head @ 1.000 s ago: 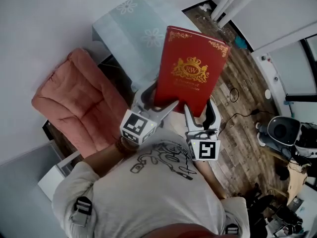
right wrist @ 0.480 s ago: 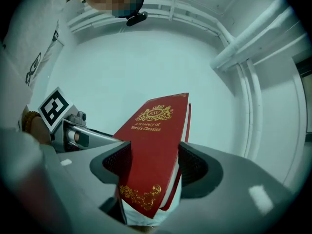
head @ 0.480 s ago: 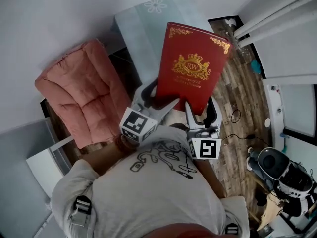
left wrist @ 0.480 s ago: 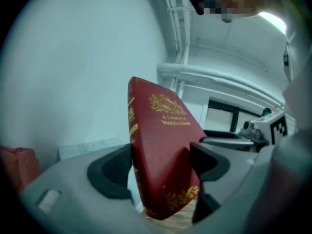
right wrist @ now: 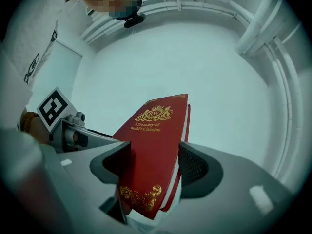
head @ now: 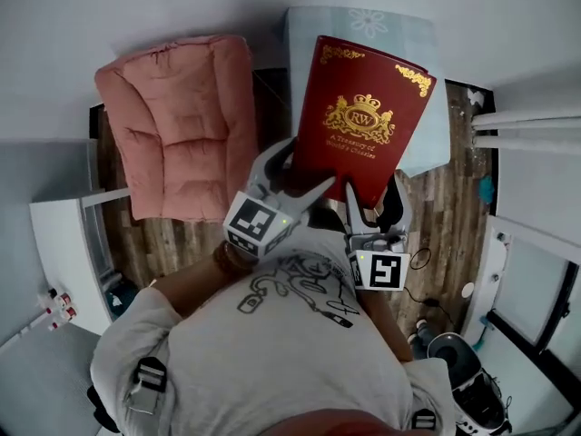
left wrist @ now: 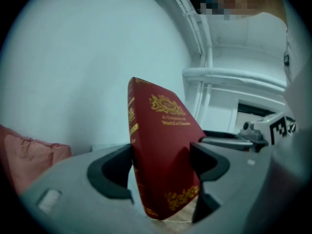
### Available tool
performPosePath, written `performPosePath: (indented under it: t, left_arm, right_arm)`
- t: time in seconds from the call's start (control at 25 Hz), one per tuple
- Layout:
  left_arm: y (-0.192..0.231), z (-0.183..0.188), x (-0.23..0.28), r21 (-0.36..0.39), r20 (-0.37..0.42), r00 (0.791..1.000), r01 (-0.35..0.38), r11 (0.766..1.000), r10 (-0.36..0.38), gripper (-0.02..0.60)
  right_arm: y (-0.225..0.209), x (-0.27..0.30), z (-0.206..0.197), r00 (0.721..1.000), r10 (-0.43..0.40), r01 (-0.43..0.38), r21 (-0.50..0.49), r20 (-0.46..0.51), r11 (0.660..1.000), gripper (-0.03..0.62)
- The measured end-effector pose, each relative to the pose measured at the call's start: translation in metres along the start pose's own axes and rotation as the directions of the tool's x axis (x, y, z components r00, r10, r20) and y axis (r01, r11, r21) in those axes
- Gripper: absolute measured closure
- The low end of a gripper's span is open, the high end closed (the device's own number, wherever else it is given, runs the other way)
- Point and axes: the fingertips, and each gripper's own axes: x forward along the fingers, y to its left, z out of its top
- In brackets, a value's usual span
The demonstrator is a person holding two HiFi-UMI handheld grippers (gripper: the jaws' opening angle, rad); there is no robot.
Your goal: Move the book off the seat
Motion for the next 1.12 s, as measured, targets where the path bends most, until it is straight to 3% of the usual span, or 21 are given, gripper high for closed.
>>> performPosePath:
  t: [0.36, 0.8, 1.12]
  left_arm:
    - [0.017, -0.002, 0.011, -0.073, 0.017, 0.983, -0.183, 0.980, 0.184, 0.214]
    - [0.024, -0.020, 0.057, -0.105, 0.000, 0.965, -0.261, 0.960, 0.263, 0.215]
    - [0.030, -0.041, 0.066, -0.108, -0.017, 0.962, -0.274, 0.956, 0.274, 0.215]
  right_arm:
    - [-0.015, 0.033, -0.005, 0.978, 0.205, -0.205, -0.019, -0.029, 0.978, 0.293]
    - [-0.055, 0.057, -0.033, 0.949, 0.310, -0.311, -0.006, -0.058, 0.950, 0.295]
    - [-0.061, 0.064, -0.055, 0.941, 0.330, -0.330, 0.018, -0.071, 0.944, 0.298]
